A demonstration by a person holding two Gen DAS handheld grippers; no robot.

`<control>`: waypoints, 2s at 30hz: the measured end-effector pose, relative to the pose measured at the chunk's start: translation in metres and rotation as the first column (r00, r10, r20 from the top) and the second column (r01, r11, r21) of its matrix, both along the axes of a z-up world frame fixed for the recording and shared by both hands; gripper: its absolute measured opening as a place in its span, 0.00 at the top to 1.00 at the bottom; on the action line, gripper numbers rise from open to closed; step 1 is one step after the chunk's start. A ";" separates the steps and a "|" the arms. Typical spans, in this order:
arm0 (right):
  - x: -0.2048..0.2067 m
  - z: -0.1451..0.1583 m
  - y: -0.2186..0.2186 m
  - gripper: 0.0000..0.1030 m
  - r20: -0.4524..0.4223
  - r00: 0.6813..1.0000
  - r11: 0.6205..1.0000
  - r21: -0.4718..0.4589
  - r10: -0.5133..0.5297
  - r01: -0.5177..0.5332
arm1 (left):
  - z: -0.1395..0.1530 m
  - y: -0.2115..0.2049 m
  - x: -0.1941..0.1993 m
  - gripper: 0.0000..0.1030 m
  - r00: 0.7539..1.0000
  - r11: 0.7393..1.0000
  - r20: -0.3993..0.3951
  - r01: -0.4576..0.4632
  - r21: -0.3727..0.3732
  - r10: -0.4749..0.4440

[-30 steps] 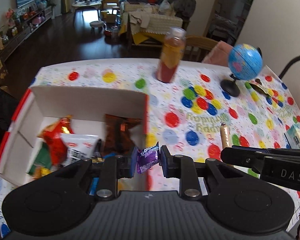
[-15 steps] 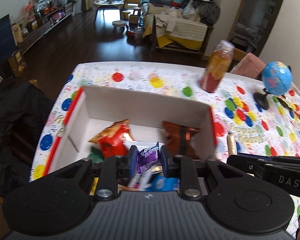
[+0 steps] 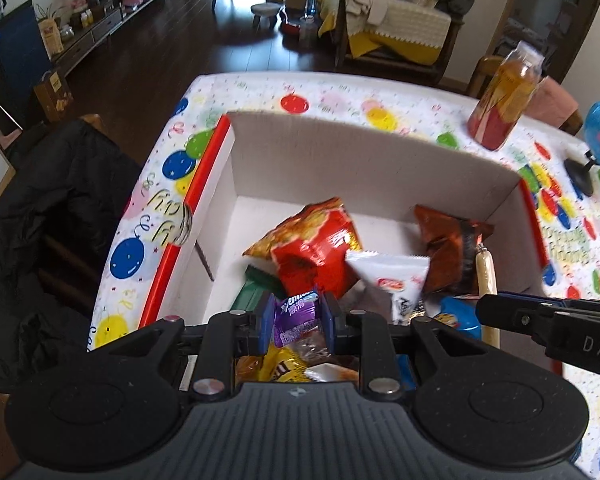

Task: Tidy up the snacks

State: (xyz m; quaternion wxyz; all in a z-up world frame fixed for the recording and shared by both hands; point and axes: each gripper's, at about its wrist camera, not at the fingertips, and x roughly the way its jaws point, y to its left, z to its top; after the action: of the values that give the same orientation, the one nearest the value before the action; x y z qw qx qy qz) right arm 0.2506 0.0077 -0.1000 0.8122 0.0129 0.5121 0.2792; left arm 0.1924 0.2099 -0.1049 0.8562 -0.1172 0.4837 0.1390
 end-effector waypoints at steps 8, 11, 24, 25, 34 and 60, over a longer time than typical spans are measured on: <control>-0.001 -0.019 0.009 0.90 -0.023 1.000 0.999 -0.034 0.001 -0.002 | -0.025 -0.001 0.004 0.76 0.998 1.000 -0.047 0.029 0.008 -0.028; -0.003 -0.022 0.009 0.88 -0.031 1.000 0.999 -0.047 0.003 -0.004 | -0.029 -0.005 0.002 0.76 0.998 0.999 -0.052 0.045 0.005 -0.044; -0.017 -0.016 -0.001 0.69 -0.020 1.000 0.999 -0.055 0.000 -0.001 | -0.024 -0.017 -0.013 0.73 0.997 0.997 -0.036 0.073 -0.003 -0.073; -0.019 -0.015 -0.002 0.66 -0.016 1.000 0.998 -0.056 0.000 -0.001 | -0.022 -0.018 -0.015 0.72 0.997 0.997 -0.036 0.075 -0.002 -0.075; -0.042 0.007 -0.017 0.36 0.048 0.999 0.999 -0.049 -0.005 0.007 | -0.001 -0.023 -0.034 0.42 0.996 0.996 0.023 0.083 -0.015 -0.083; -0.121 0.080 -0.077 0.00 0.365 0.930 0.993 0.120 -0.037 -0.008 | 0.080 -0.049 -0.109 0.02 0.956 0.988 0.260 0.149 -0.032 -0.135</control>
State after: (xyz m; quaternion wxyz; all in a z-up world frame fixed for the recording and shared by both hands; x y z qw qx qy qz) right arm 0.1291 -0.0689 -0.0204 0.8933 0.0128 0.3337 0.3007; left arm 0.0839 0.1608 -0.0252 0.9161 -0.1210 0.3791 0.0483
